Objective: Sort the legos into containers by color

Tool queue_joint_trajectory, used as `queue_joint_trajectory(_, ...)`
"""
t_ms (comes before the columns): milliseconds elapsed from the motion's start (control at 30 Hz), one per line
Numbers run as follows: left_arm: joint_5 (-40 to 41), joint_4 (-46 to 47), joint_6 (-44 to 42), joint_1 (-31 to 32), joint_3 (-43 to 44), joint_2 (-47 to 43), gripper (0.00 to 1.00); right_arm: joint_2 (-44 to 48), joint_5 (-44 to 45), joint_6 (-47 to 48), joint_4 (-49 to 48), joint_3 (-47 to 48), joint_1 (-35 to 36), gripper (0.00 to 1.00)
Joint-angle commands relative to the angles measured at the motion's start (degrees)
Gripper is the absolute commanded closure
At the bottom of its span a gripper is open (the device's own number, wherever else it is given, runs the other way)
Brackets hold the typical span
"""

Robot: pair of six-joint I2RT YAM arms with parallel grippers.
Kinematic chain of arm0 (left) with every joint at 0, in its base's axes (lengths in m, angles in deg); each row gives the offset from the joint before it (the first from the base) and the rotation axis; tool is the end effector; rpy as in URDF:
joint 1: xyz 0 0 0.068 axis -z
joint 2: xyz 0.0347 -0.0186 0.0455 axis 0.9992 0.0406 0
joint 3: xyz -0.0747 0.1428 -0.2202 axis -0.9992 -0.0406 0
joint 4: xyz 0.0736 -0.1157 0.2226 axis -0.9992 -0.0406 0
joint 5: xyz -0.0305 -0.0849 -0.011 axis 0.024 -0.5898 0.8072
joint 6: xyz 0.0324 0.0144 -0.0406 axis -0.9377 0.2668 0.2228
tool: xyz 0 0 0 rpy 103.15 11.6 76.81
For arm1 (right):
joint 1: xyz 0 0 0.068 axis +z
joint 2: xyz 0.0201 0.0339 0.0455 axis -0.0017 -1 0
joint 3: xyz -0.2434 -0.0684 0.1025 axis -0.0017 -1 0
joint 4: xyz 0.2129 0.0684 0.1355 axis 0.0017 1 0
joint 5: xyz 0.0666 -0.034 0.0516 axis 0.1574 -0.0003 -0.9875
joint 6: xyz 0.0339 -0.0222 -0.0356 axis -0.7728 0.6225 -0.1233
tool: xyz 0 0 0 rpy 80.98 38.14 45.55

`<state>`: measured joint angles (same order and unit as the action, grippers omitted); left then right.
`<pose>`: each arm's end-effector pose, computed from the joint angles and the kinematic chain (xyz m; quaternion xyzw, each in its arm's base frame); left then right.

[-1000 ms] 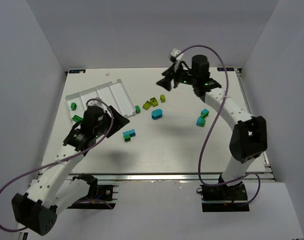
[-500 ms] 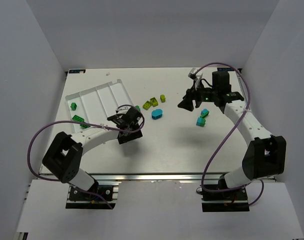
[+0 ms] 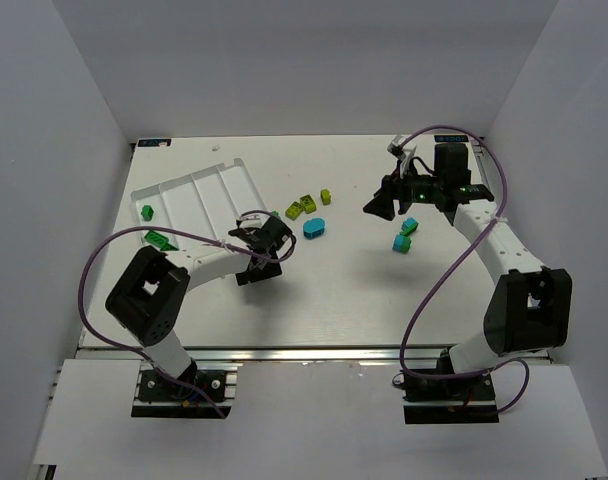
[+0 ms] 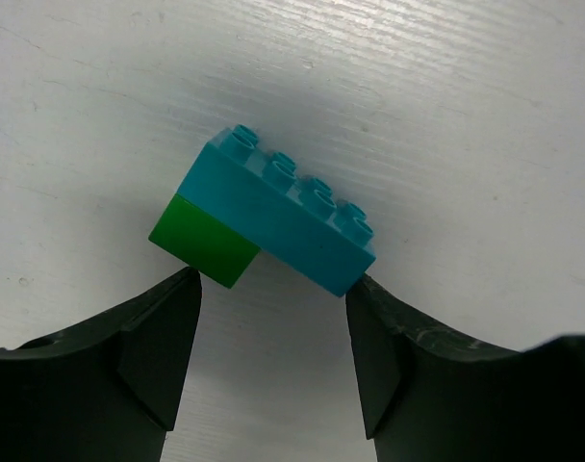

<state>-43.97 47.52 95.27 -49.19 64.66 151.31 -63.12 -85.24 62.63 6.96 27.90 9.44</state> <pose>0.2424 -0.1743 0.1682 -0.1344 0.9614 0.0569 0.2333 0.3271 0.0801 0.3111 -0.3667 0.7433 0.3204 0.4587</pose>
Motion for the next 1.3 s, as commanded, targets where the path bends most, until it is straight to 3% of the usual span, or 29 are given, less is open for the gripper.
queue_joint_trajectory(0, 2.4, 0.9, -1.1, 0.1, 2.0, -0.1, 0.29, -0.9, -2.1, -0.9, -1.9, 1.2, -1.3, 0.34)
queue_joint_trajectory(267, -1.0, -0.1, -3.6, 0.1, 1.7, -3.9, 0.30, -0.2, -2.2, -0.9, -1.9, 0.2, -1.6, 0.34)
queue_joint_trajectory(500, -2.3, -5.9, -9.3, 0.1, -1.6, -12.4, 0.14, -0.2, -2.4, -1.0, -2.1, 0.2, -1.6, 0.34)
queue_joint_trajectory(633, -1.2, -8.1, -14.6, -1.7, -0.9, -11.4, 0.13, -0.9, -3.0, -2.2, -2.6, 0.7, -1.7, 0.34)
queue_joint_trajectory(1000, -5.3, -0.9, -26.0, -8.0, 3.4, -4.4, 0.26, -0.3, -2.7, -2.1, -2.5, 1.4, -1.7, 0.34)
queue_joint_trajectory(1267, -10.8, 4.0, -27.4, -8.3, 0.7, -3.5, 0.33, -0.3, -2.6, -2.4, -2.6, 1.5, -1.7, 0.34)
